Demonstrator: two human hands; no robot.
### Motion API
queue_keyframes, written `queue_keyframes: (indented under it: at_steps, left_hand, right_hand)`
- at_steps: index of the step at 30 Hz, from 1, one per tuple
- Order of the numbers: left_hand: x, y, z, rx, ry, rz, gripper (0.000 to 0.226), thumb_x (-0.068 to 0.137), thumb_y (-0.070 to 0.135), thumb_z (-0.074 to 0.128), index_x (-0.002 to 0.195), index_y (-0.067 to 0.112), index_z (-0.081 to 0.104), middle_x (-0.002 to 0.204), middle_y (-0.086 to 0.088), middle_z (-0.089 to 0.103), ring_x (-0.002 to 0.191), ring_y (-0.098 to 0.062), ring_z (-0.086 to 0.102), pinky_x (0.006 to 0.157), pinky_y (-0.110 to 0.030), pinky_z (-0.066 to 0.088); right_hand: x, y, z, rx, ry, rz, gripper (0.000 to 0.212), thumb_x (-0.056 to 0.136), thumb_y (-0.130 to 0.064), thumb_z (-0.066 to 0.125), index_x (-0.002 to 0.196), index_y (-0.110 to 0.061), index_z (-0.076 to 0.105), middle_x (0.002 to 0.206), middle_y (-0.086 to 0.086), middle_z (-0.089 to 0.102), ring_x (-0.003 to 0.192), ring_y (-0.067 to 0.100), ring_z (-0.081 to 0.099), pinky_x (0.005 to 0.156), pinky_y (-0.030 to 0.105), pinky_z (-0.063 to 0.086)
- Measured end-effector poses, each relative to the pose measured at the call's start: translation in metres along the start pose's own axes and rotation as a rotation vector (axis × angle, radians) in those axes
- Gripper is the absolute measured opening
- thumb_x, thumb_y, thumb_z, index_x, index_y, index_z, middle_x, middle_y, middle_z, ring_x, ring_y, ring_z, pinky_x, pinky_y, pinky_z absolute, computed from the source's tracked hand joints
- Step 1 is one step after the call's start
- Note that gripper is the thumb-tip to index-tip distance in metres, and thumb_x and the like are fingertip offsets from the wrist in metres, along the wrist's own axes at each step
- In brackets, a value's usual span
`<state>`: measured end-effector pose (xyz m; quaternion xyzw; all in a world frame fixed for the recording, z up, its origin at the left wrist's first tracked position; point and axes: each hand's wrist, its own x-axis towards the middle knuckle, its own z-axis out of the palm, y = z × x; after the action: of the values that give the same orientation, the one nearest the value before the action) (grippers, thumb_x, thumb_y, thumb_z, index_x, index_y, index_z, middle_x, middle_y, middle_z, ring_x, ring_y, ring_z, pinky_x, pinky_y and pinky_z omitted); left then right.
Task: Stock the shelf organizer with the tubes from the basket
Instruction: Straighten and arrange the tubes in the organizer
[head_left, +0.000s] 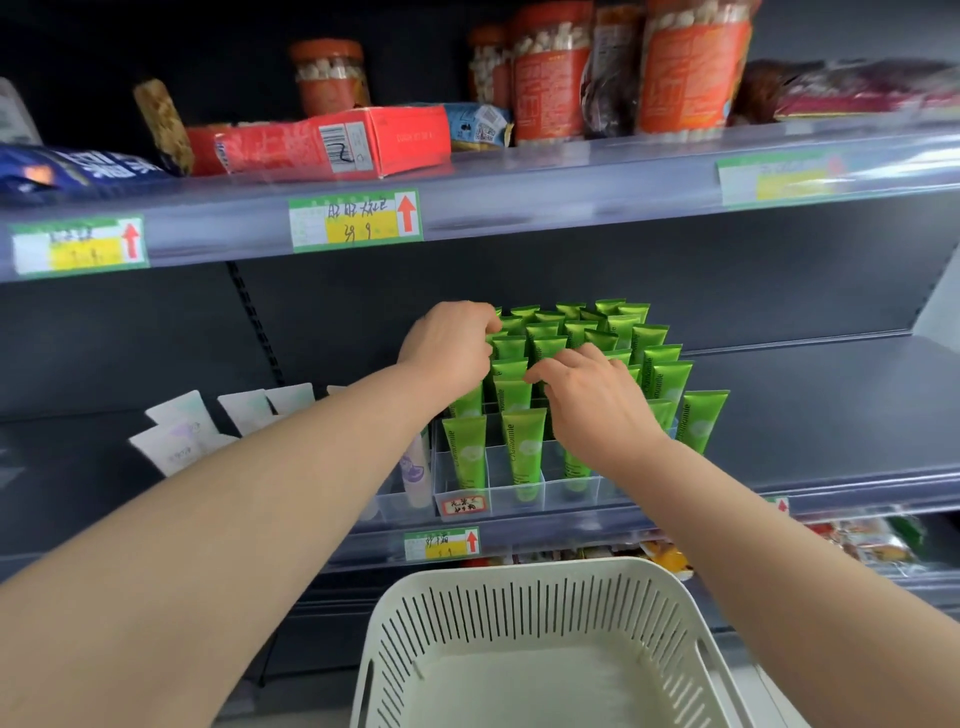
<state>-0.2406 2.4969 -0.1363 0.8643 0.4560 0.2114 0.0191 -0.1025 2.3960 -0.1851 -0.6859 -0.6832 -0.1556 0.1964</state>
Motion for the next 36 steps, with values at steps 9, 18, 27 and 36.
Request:
queue_keyframes:
  at_steps: [9,18,27,36]
  left_hand:
    - [-0.080,0.010,0.002,-0.031,0.004,0.019,0.038,0.096,0.018,0.055,0.133,0.027,0.054,0.134,0.002,0.057,0.123,-0.020,0.050,0.093,-0.039,0.046]
    - [-0.135,-0.003,0.032,0.002,-0.086,-0.032,0.043,0.096,0.019,0.055,0.137,0.025,0.048,0.139,0.005,0.051,0.129,-0.016,0.043,0.101,-0.037,0.043]
    - [-0.152,-0.012,0.072,0.130,-0.296,-0.175,0.056,0.094,0.026,0.057,0.145,0.019,0.034,0.140,-0.002,0.037,0.130,-0.024,0.035,0.099,-0.040,0.045]
    - [-0.155,-0.008,0.091,0.138,-0.303,-0.193,0.055,0.095,0.020,0.054,0.145,0.017,0.031,0.143,-0.005,0.030,0.132,-0.025,0.032,0.096,-0.037,0.044]
  right_hand:
    - [-0.066,0.000,0.003,-0.034,-0.085,0.029,0.032,0.095,-0.020,0.049,0.126,-0.022,0.057,0.112,0.000,0.063,0.105,0.026,0.051,0.078,0.038,0.039]
    - [-0.103,0.006,0.025,-0.079,-0.261,0.115,0.042,0.099,-0.038,0.038,0.138,-0.021,0.040,0.126,0.000,0.048,0.116,0.024,0.042,0.092,0.037,0.037]
    - [-0.108,0.003,0.047,-0.051,-0.326,0.160,0.061,0.098,-0.041,0.040,0.150,-0.017,0.020,0.144,0.002,0.031,0.130,0.024,0.031,0.103,0.039,0.032]
    - [-0.110,0.006,0.059,-0.033,-0.350,0.157,0.063,0.098,-0.044,0.039,0.151,-0.018,0.017,0.151,0.000,0.023,0.138,0.023,0.023,0.107,0.039,0.027]
